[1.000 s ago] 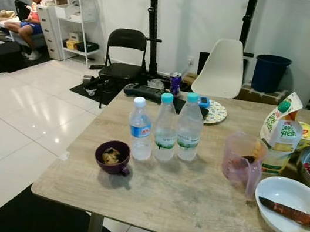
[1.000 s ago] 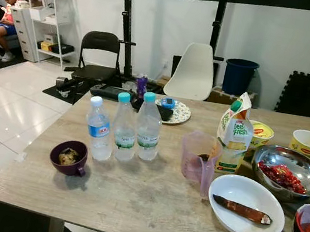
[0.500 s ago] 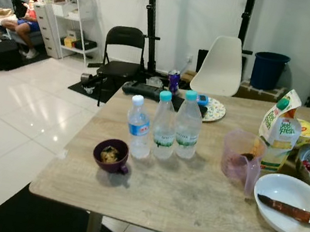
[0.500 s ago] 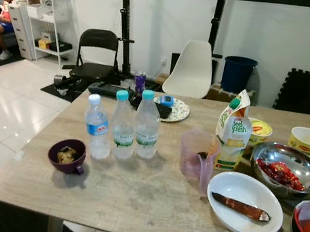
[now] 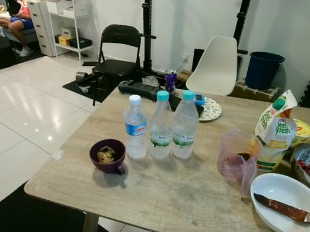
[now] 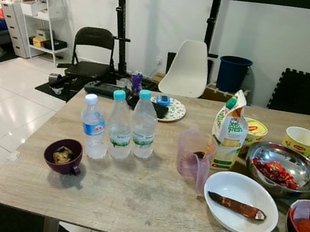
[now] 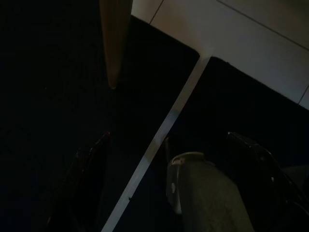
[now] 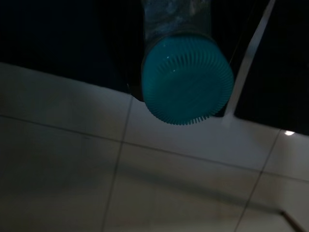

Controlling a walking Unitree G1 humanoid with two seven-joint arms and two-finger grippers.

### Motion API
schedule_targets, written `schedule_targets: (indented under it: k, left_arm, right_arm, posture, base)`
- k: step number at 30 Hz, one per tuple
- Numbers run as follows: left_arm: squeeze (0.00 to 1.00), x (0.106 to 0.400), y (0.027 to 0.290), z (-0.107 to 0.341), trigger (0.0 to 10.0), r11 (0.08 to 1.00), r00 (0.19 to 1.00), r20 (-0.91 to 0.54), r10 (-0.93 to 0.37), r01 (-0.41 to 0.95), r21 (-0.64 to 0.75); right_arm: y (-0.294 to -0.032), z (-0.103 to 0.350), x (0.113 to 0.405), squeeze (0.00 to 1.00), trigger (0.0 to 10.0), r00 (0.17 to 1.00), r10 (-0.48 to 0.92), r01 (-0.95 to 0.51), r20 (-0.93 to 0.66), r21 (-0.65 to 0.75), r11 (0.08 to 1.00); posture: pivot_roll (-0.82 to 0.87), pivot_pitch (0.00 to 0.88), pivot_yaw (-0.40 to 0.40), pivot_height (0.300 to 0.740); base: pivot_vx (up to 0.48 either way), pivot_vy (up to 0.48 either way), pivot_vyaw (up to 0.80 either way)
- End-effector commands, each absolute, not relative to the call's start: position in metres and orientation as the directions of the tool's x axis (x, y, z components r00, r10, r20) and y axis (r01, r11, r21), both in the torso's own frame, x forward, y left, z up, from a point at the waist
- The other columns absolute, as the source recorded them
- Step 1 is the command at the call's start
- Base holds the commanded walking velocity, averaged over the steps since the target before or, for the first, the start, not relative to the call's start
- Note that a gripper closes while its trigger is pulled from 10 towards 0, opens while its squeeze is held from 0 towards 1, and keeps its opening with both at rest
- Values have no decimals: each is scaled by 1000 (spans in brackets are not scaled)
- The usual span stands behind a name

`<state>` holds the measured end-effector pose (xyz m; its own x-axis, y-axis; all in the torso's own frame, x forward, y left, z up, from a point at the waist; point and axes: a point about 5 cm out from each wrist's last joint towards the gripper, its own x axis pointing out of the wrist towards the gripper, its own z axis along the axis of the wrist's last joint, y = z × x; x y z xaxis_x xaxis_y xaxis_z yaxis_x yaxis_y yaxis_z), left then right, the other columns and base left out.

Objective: Restocking fridge

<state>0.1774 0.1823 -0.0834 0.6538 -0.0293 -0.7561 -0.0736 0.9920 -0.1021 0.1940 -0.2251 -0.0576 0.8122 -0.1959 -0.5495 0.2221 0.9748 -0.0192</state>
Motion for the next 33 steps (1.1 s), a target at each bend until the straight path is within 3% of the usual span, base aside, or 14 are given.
schedule_targets:
  k: [1,27,33]
  left_arm:
    - [0,177,189,-83,10000,992,650,-760,-16,-87,-96]
    - [0,188,184,-78,10000,989,672,-740,-11,-100,-107]
    - [0,186,181,-80,10000,989,669,-743,-26,-91,-116]
  right_arm:
    - [-225,-62,189,0,10000,793,-213,258,-571,-3,966]
    - [-222,-68,187,0,10000,752,-156,236,-640,41,971]
    - [-220,-68,188,0,10000,752,-134,209,-645,41,977]
  posture:
    - [-42,56,88,740]
    - [-40,49,62,740]
    - [-28,51,55,740]
  base:
    - [0,0,0]
    - [0,0,0]
    - [-306,0,0]
